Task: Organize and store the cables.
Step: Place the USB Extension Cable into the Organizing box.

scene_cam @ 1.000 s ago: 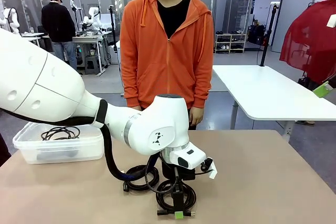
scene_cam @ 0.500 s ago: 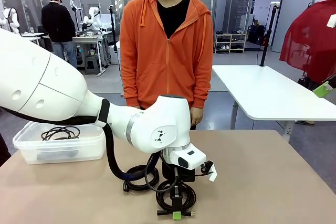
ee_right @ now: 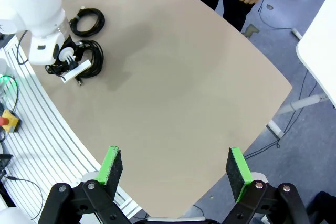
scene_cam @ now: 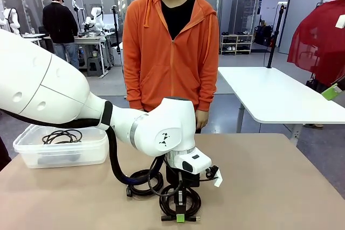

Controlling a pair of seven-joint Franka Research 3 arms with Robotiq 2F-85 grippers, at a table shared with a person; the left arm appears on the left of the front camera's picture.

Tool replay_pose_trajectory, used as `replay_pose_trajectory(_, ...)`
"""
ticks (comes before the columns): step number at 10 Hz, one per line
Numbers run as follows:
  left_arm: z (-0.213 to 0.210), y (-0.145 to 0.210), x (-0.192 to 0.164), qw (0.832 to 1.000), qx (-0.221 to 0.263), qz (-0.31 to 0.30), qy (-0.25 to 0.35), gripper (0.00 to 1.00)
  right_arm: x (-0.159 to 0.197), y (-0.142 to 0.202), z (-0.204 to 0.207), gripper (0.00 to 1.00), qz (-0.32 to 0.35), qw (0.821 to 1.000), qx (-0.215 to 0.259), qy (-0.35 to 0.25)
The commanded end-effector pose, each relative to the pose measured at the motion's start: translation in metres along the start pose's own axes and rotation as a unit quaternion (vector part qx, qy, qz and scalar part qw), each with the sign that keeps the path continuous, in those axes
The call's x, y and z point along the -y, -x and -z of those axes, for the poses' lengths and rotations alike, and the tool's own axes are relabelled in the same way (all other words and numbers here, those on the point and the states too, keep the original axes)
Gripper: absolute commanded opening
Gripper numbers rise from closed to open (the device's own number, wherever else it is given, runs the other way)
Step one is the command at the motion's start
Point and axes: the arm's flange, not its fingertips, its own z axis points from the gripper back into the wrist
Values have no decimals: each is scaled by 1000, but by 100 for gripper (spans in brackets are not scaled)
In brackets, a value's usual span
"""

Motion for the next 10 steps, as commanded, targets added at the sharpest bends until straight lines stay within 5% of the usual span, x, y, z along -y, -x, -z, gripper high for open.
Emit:
replay_pose_trajectory(1, -5, 1, 3, 1000, 16, 3, 13, 0, -1, 1, -1, 100, -4, 1000, -3, -2)
replay_pose_trajectory(10, -151, 27, 67, 994, -74, 68, -32, 0, -1, 1, -1, 100, -4, 1000, -3, -2)
